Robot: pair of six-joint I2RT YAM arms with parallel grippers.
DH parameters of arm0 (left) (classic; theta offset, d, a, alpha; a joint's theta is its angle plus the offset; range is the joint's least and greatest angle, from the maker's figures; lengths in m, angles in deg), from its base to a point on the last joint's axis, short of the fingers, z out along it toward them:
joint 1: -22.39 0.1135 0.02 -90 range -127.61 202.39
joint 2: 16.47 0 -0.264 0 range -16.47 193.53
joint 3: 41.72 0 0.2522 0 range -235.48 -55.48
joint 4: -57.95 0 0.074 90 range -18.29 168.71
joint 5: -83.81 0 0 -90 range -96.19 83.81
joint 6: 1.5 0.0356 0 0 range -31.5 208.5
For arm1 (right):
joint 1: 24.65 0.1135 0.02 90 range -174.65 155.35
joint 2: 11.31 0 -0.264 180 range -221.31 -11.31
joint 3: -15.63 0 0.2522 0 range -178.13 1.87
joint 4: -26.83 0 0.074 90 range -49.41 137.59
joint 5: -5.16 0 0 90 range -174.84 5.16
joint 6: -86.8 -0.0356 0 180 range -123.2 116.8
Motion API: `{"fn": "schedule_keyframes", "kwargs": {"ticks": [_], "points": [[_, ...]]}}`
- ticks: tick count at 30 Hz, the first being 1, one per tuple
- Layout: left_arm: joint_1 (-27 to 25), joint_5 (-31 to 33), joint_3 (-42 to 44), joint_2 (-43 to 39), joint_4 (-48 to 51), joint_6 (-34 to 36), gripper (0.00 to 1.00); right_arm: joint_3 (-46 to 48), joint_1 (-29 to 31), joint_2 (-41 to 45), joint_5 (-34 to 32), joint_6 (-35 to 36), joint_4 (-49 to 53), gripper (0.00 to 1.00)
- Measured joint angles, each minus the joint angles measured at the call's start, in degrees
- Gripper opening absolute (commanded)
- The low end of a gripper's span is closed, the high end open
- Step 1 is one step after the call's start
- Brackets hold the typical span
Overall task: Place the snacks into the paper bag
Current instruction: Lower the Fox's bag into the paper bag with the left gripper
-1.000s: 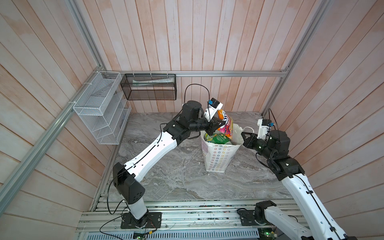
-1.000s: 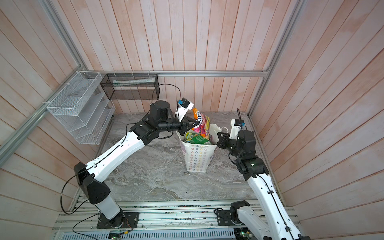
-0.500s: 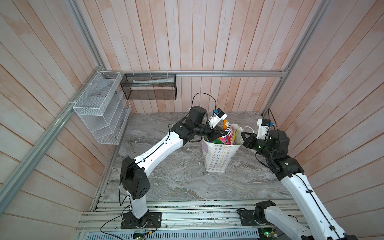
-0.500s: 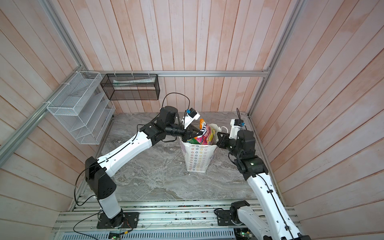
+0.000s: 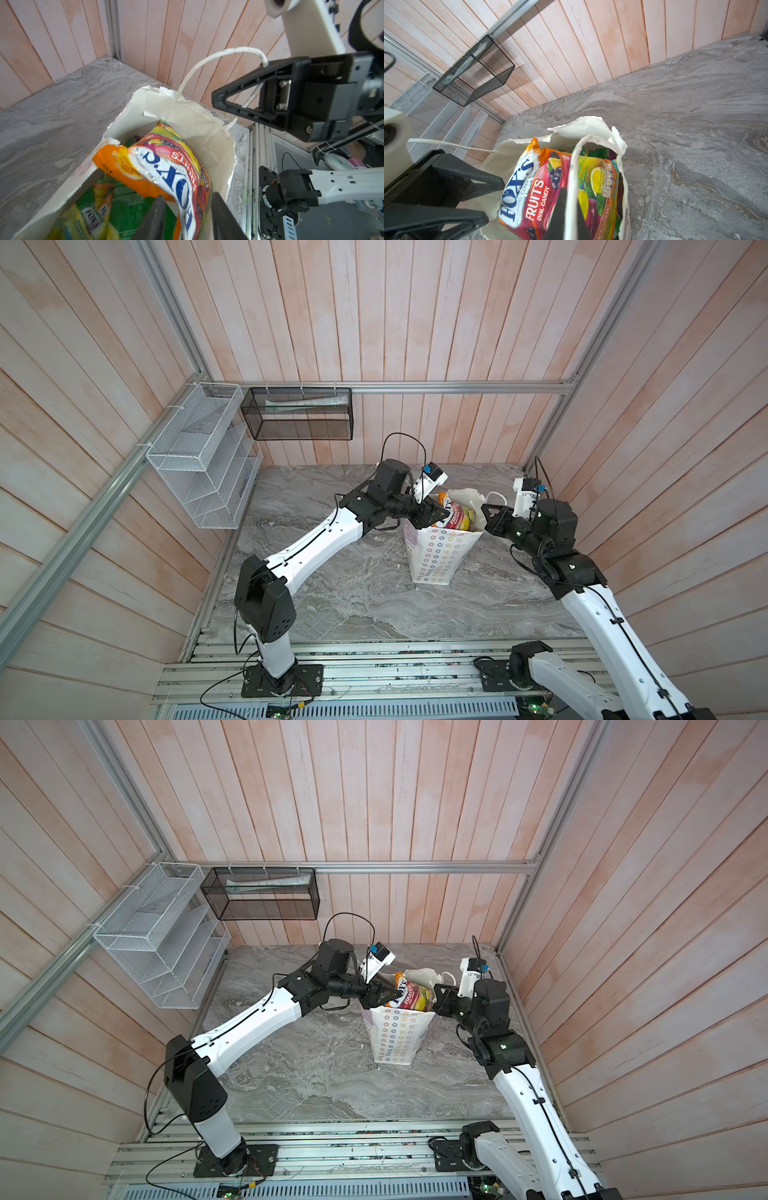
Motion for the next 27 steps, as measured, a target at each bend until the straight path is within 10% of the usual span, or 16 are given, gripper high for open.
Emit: {"fn": "schedule_keyframes", "kwargs": {"ticks": [11,27], "points": [[-3.96,10.45,-17.33,4.22,5.42,-0.74,0.12,0.0,0.0,-0.24,-0.02,0.0,-0.09,0.0],[-8.98,20.61,-26.32,19.98,18.84,-0.37,0.03,0.0,0.0,0.2,-0.02,0.26,0.11,0.0]]}}
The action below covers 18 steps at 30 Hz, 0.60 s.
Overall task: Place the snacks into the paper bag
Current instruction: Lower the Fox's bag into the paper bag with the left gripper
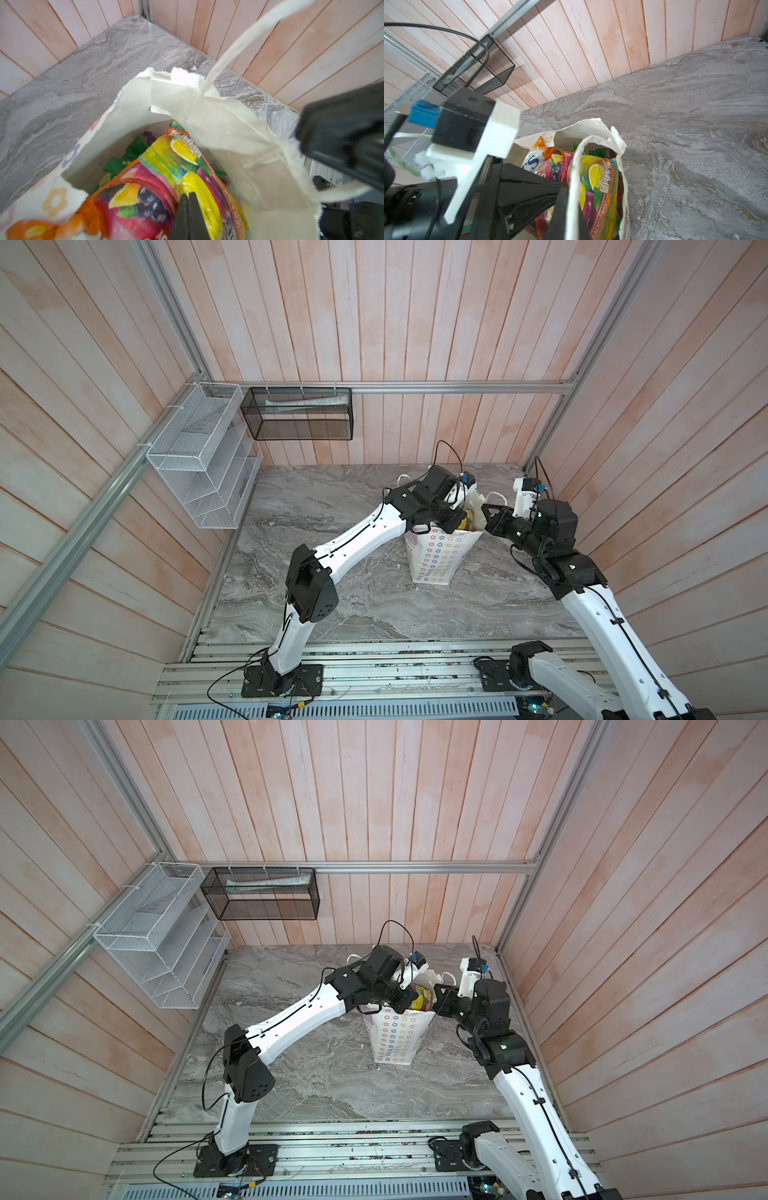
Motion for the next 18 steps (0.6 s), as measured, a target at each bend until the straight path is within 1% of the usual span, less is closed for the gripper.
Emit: {"fn": "schedule_keyframes", "kwargs": {"ticks": [4,6,11,15,18], "points": [[-0.11,2.49,-0.04,0.0,1.36,-0.76,0.03,-0.17,0.0,0.0,0.0,0.26,0.0,0.0],[-0.17,3.39,-1.64,0.61,3.41,-1.33,0.07,-0.39,0.0,0.0,-0.02,0.52,-0.02,0.0],[-0.07,3.3,-13.97,4.87,9.88,-3.52,0.09,-1.07,0.0,-0.44,-0.17,0.83,-0.04,0.0],[0.04,2.14,-15.78,3.04,9.57,-5.88,0.09,-1.07,0.0,-0.57,-0.2,0.83,0.0,0.0],[0.04,3.34,-15.78,0.76,9.55,-6.95,0.09,-1.07,0.0,-0.55,-0.2,0.83,0.04,0.0]]}}
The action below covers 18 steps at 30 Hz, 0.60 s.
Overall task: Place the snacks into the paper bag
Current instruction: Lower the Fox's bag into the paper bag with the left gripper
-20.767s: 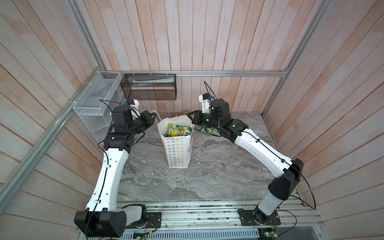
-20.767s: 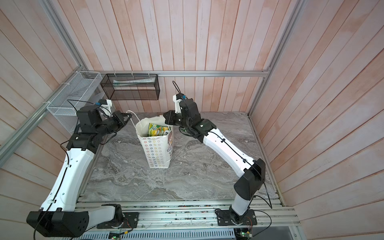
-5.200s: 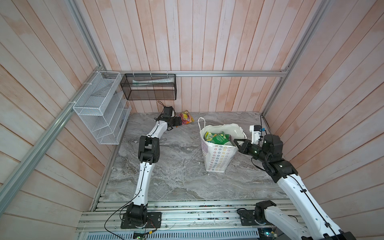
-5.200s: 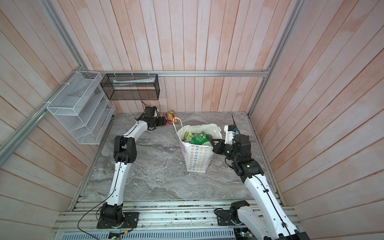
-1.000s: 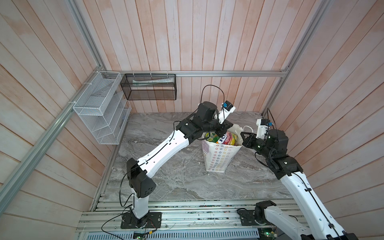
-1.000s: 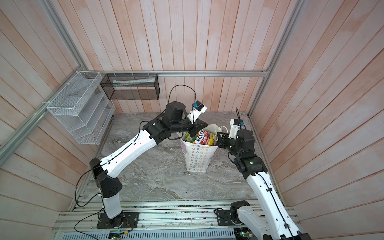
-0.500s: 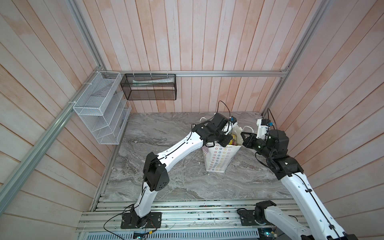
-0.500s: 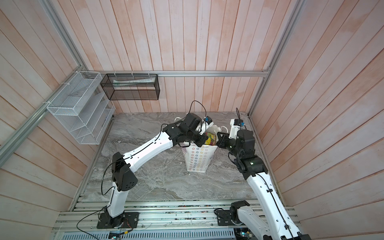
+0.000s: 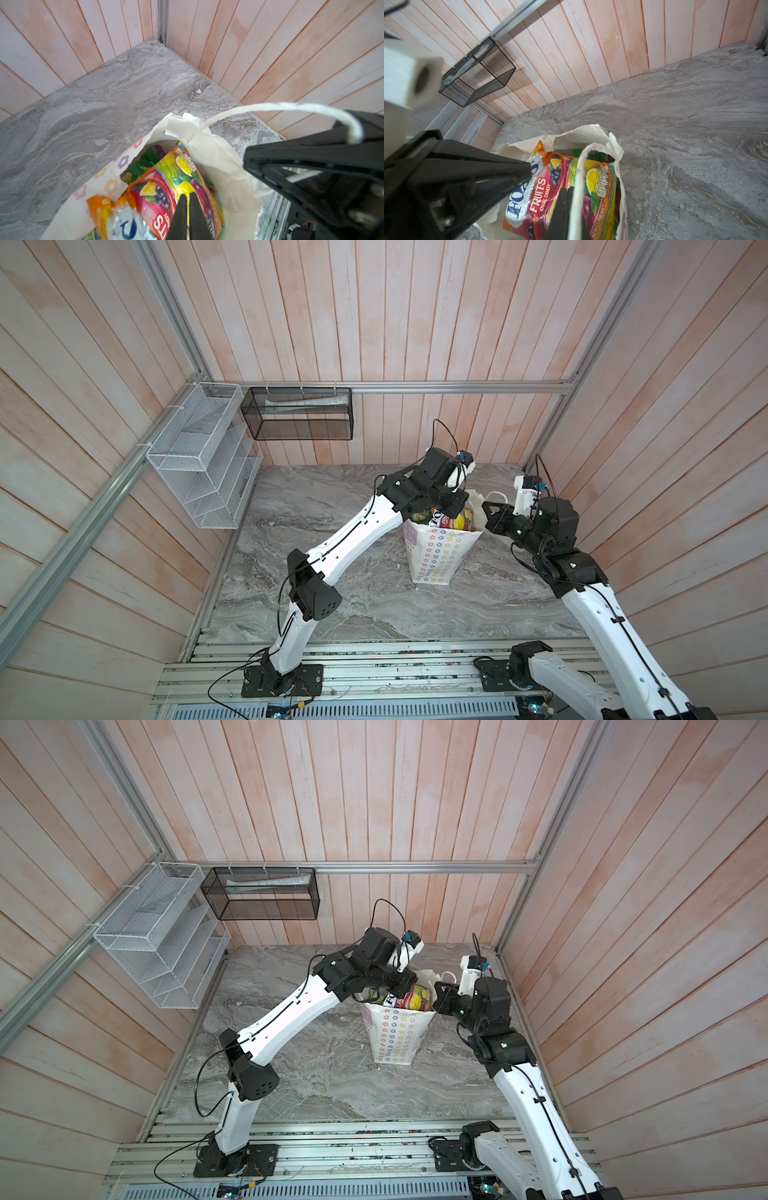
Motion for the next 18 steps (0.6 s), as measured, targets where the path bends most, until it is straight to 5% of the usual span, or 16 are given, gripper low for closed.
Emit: {"fn": "schedule_keyframes", "kwargs": {"ticks": [9,13,18], "points": [[0.07,3.96,0.11,-1.22,3.76,-2.12,0.01,-0.2,0.0,0.15,-0.04,0.0,0.39,0.0],[0.07,6.08,3.45,-1.33,5.01,-2.8,0.28,-0.2,0.0,0.39,-0.2,0.0,0.37,0.0],[1.09,6.67,5.14,-1.46,7.15,-4.55,0.42,-0.2,-0.04,0.39,-0.22,0.0,0.37,0.0]]}}
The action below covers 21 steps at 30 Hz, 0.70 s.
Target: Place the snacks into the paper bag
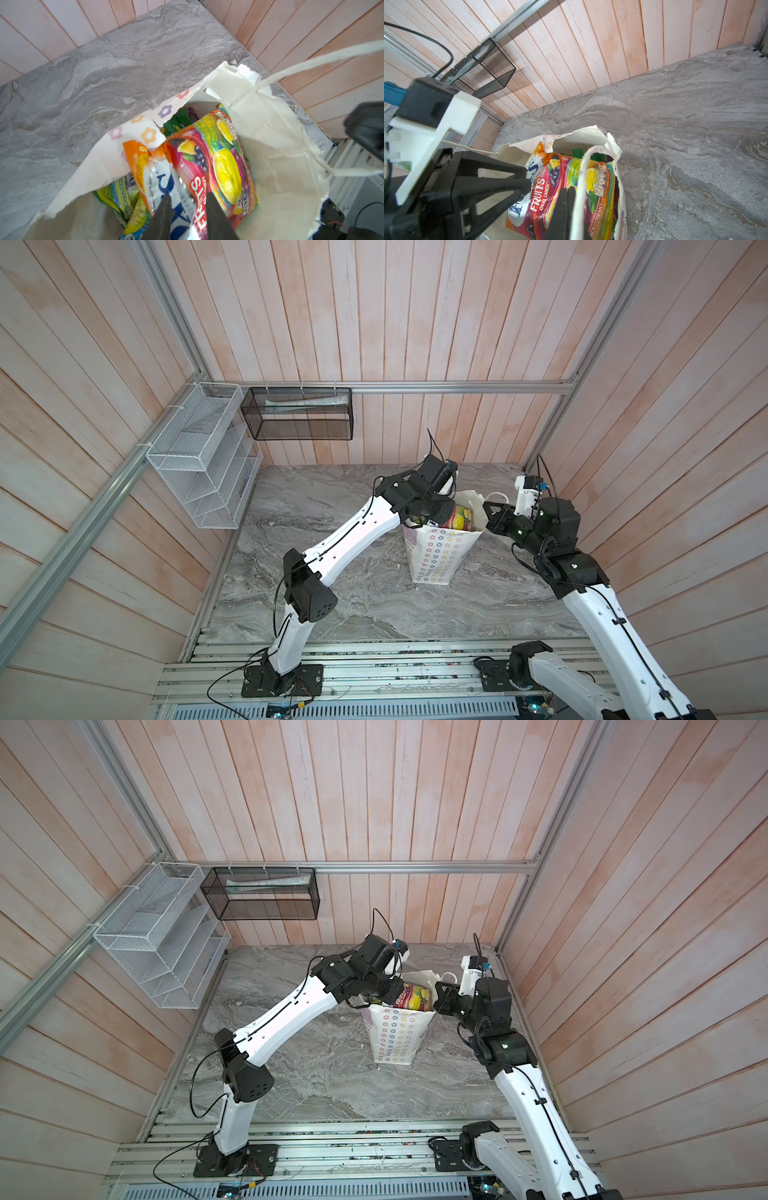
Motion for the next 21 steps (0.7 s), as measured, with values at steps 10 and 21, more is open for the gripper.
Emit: {"fn": "schedule_keyframes", "kwargs": {"ticks": [10,21], "points": [[4.07,-6.34,7.37,-4.02,-1.44,-4.24,0.59,-0.24,0.0,0.0,0.0,0.0,0.33,0.0],[4.07,-15.02,3.65,-1.64,-2.84,-5.16,0.27,-1.33,0.0,0.0,-0.04,0.02,1.07,0.0]]}}
